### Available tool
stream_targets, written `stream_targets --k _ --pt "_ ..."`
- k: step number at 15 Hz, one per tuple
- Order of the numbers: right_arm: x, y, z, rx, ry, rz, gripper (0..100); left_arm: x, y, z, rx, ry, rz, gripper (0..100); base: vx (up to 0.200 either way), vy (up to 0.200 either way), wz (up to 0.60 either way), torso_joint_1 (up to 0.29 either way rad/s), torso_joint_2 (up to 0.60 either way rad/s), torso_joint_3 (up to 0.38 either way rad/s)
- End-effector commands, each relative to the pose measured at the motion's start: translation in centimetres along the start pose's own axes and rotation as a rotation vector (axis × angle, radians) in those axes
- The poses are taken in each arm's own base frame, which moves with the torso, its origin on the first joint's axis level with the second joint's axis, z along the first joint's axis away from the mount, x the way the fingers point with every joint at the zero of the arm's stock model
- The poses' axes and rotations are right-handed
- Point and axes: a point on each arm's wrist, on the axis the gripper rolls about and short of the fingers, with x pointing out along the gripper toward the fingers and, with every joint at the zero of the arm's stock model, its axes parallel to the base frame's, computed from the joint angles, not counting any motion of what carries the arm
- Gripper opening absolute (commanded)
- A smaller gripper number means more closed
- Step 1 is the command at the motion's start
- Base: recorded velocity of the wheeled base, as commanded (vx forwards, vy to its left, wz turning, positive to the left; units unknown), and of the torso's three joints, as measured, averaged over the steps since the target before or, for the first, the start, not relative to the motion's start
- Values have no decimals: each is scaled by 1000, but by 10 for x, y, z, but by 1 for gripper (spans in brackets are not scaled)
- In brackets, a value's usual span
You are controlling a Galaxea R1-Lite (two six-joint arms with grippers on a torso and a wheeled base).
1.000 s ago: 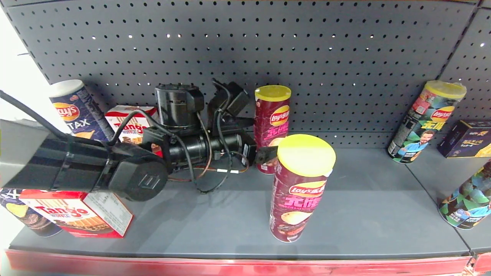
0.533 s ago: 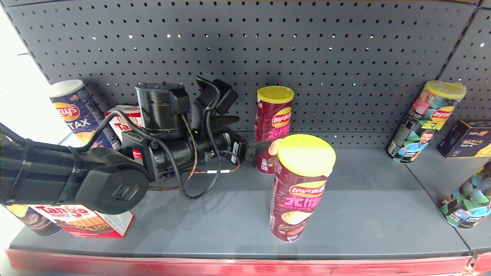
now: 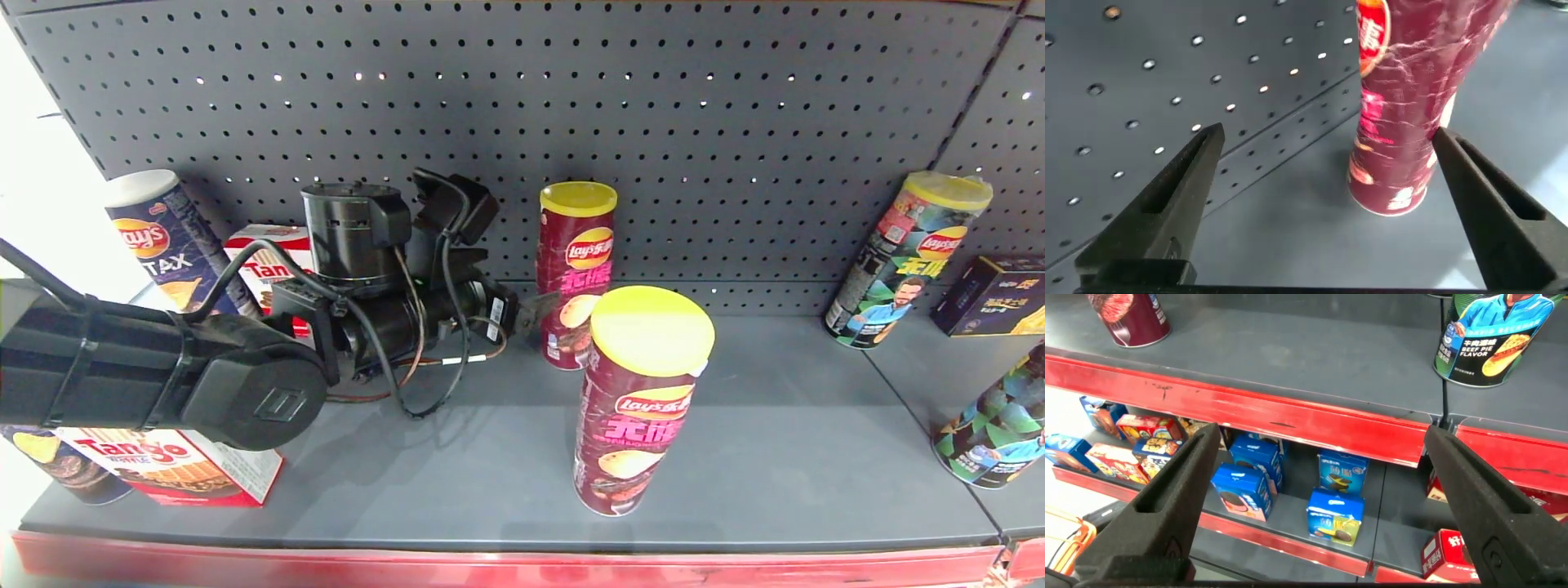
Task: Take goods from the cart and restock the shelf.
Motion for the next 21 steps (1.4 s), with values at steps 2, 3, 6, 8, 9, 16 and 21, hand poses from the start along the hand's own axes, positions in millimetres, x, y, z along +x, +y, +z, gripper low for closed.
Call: stream_targets --k 2,3,6,8,9,16,21 --pt "0 0 0 -1 1 0 100 3 1 -3 -3 9 15 100 0 0 0 0 0 0" --pt "0 0 0 -1 1 0 100 4 3 -3 -4 9 23 100 0 0 0 0 0 0" --pt "0 0 0 -1 1 0 100 4 5 -3 -5 11 35 100 0 0 0 0 0 0" --pt "0 0 0 -1 1 0 100 4 6 -3 -5 12 52 100 0 0 0 0 0 0" --pt "0 0 0 -1 1 0 100 4 6 -3 -5 11 53 100 0 0 0 0 0 0" --pt "0 0 0 -1 1 0 100 -9 10 4 6 -5 76 100 0 0 0 0 0 0" --pt "0 0 0 -1 1 0 100 -19 15 4 9 38 231 100 0 0 0 0 0 0"
